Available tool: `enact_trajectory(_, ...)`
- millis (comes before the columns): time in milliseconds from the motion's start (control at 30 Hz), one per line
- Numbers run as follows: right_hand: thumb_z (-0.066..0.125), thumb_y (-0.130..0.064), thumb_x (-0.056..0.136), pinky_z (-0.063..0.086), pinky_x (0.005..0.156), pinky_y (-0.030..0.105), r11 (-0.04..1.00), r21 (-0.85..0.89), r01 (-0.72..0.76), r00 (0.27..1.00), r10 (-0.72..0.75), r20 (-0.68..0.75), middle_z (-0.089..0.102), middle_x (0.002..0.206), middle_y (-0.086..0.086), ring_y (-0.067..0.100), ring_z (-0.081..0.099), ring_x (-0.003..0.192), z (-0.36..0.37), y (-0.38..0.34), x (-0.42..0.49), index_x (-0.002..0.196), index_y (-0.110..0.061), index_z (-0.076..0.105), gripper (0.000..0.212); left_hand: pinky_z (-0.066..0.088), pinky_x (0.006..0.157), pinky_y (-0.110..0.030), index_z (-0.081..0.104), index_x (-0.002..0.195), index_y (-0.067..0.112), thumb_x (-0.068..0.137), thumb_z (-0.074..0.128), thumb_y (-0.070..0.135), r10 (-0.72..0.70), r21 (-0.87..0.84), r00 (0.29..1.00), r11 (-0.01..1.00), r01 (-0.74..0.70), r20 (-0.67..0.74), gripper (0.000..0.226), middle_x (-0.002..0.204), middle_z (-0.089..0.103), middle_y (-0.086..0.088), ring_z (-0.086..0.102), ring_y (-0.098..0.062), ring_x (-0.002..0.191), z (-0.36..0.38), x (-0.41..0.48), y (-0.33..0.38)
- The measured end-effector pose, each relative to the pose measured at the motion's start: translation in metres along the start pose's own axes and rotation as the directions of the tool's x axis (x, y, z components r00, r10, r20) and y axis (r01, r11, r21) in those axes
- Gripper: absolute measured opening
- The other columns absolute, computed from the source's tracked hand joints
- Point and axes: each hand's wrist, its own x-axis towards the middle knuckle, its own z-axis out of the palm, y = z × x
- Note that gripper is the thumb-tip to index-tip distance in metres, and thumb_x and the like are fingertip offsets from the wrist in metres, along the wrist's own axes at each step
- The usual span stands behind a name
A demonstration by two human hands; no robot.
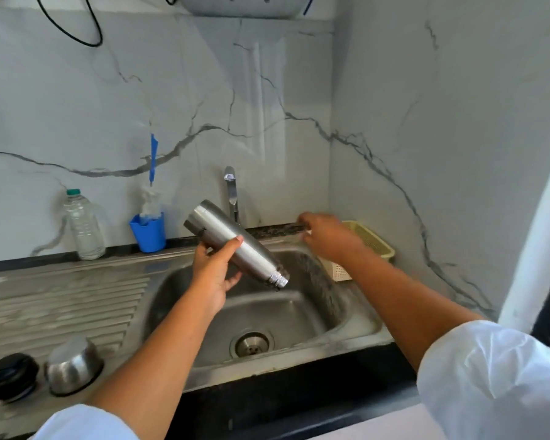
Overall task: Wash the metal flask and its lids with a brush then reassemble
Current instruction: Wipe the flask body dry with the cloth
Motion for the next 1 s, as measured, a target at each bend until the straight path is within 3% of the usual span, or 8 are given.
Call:
enact_trajectory(100,0.063,-0.01,0.094,0.053,0.093,0.042,0.952,-0.273,-0.141,0.987,0.155,0.029,0.058,0.132,0.012,0.032,0.057,0.118,-0.017,0.036,0.008,0.14,-0.02,0.055,0.048,0.054,0.098,-0.055,0.056,0.132,0.032,0.081,0.085,0.02,0.025,-0.037,0.999,0.999,-0.026,-0.047,0.059,0.13,0.067,0.0,0.062,-0.022,0.121,-0.011,0.006,-0.002)
enact_trajectory(233,0.065,-0.022,0.094,0.05,0.095,0.044,0.881,-0.445,-0.162,0.962,0.242,0.129,0.053,0.139,0.012,0.035,0.052,0.124,-0.014,0.066,0.01,0.146,-0.024,0.047,0.055,0.055,0.096,-0.052,0.054,0.138,0.028,0.083,0.083,0.02,0.065,-0.047,0.995,0.997,-0.069,-0.076,0.063,0.128,0.067,0.002,0.062,-0.021,0.121,-0.021,0.012,-0.008)
enact_trajectory(467,0.066,-0.031,0.095,0.054,0.096,0.04,0.916,-0.322,-0.238,0.898,0.334,0.286,0.069,0.122,0.005,0.024,0.066,0.105,0.008,0.081,0.027,0.122,-0.021,0.071,0.029,0.053,0.097,-0.05,0.051,0.141,0.029,0.086,0.082,0.019,0.15,0.059,0.988,0.987,-0.148,-0.033,0.064,0.13,0.064,0.005,0.061,-0.014,0.118,-0.033,0.017,-0.013)
enact_trajectory(733,0.077,-0.023,0.084,0.055,0.077,0.034,0.869,-0.365,-0.335,0.935,0.355,-0.014,0.069,0.114,0.008,0.026,0.067,0.097,0.01,0.083,0.032,0.113,-0.019,0.071,0.03,0.054,0.092,-0.047,0.051,0.14,0.028,0.086,0.081,0.019,0.162,0.066,0.987,0.985,-0.161,-0.015,0.063,0.129,0.064,0.004,0.061,-0.013,0.116,-0.037,0.018,-0.009)
enact_trajectory(800,0.076,-0.02,0.084,0.057,0.077,0.036,0.89,-0.262,-0.374,0.926,0.34,-0.165,0.07,0.109,0.006,0.027,0.067,0.095,-0.001,0.079,0.034,0.108,-0.02,0.071,0.024,0.053,0.095,-0.048,0.05,0.141,0.029,0.086,0.081,0.019,0.166,0.057,0.986,0.985,-0.166,-0.007,0.064,0.129,0.064,0.005,0.061,-0.013,0.117,-0.037,0.016,-0.006)
enact_trajectory(900,0.068,-0.012,0.088,0.057,0.079,0.038,0.934,0.122,-0.336,0.854,0.356,-0.379,0.071,0.105,0.006,0.028,0.068,0.094,-0.02,0.064,0.04,0.105,-0.021,0.071,0.019,0.052,0.097,-0.049,0.049,0.142,0.028,0.086,0.08,0.019,0.161,0.033,0.987,0.986,-0.161,-0.005,0.065,0.127,0.065,0.006,0.061,-0.012,0.115,-0.036,0.014,-0.003)
enact_trajectory(967,0.069,-0.008,0.089,0.06,0.082,0.04,0.861,0.451,-0.234,0.826,0.421,-0.374,0.072,0.103,0.007,0.025,0.069,0.09,-0.031,0.044,0.046,0.103,-0.021,0.069,0.019,0.051,0.097,-0.049,0.051,0.141,0.028,0.086,0.08,0.019,0.146,0.008,0.989,0.989,-0.146,-0.012,0.063,0.126,0.066,0.006,0.062,-0.013,0.115,-0.035,0.014,-0.001)
enact_trajectory(1000,0.072,-0.009,0.09,0.062,0.082,0.04,0.746,0.64,-0.183,0.838,0.458,-0.295,0.073,0.103,0.008,0.024,0.071,0.087,-0.035,0.032,0.046,0.103,-0.019,0.067,0.017,0.052,0.097,-0.047,0.052,0.14,0.027,0.086,0.08,0.019,0.136,-0.008,0.991,0.991,-0.136,-0.014,0.061,0.125,0.067,0.004,0.062,-0.014,0.115,-0.035,0.014,-0.001)
